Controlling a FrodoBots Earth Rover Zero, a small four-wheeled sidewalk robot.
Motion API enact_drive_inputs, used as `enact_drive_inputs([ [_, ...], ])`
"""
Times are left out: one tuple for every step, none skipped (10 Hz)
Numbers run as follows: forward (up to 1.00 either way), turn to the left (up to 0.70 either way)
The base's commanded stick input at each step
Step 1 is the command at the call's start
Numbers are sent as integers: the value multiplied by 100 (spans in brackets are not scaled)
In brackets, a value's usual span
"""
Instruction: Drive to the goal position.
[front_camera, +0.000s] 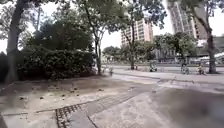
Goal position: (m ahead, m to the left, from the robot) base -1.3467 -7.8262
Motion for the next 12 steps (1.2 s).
enact_drive_inputs([
  [0, -70],
  [0, -70],
  [0, -70],
  [0, -70],
  [0, -70],
  [0, -70],
  [0, -70],
  [0, -70],
  [0, -70],
  [0, -70],
  [0, -70],
  [0, -70],
])
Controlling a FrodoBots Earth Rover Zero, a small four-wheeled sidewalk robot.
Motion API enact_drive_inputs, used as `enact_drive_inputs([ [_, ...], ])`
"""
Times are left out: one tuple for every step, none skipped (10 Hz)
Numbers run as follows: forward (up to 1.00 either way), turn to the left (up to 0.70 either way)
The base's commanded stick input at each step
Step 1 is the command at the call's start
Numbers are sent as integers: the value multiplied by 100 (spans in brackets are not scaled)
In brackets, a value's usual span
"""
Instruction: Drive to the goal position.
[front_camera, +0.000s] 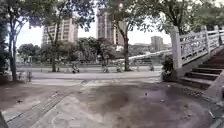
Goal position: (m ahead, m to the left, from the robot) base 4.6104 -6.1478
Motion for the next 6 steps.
enact_drive_inputs([
  [0, -70],
  [0, -70],
  [0, -70],
  [0, -70],
  [0, -70],
  [0, -70],
])
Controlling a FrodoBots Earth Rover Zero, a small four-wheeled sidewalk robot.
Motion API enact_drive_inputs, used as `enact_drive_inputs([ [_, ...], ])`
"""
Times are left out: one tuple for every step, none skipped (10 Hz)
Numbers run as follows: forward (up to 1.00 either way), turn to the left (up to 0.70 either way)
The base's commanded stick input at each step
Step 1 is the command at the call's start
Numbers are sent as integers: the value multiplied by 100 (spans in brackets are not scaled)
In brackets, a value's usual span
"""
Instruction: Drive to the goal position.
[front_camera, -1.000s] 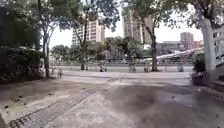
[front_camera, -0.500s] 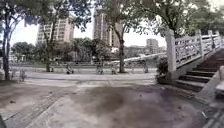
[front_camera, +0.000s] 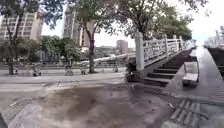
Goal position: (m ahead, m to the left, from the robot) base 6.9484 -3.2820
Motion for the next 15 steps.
enact_drive_inputs([
  [0, -70],
  [0, -70],
  [0, -70],
  [0, -70],
  [0, -70],
  [0, -70],
  [0, -70],
  [0, -70],
  [0, -70],
  [32, -44],
  [70, -3],
  [70, 0],
  [70, 0],
  [70, 0],
  [70, 0],
])
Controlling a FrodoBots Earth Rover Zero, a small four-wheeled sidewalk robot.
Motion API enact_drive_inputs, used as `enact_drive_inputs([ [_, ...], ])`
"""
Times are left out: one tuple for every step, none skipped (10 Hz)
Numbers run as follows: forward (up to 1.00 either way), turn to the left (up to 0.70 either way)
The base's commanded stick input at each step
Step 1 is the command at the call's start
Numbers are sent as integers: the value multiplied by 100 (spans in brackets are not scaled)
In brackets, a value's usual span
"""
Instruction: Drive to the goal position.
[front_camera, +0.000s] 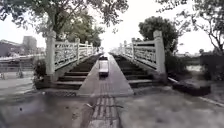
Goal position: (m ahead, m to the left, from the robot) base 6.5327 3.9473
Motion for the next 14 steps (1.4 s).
enact_drive_inputs([
  [70, 0],
  [70, 0],
  [70, 6],
  [70, 14],
  [70, 14],
  [70, 14],
  [70, 14],
  [70, 14],
  [70, 14],
  [70, 14],
  [70, 14],
  [70, 14],
  [70, 14],
  [70, 14],
])
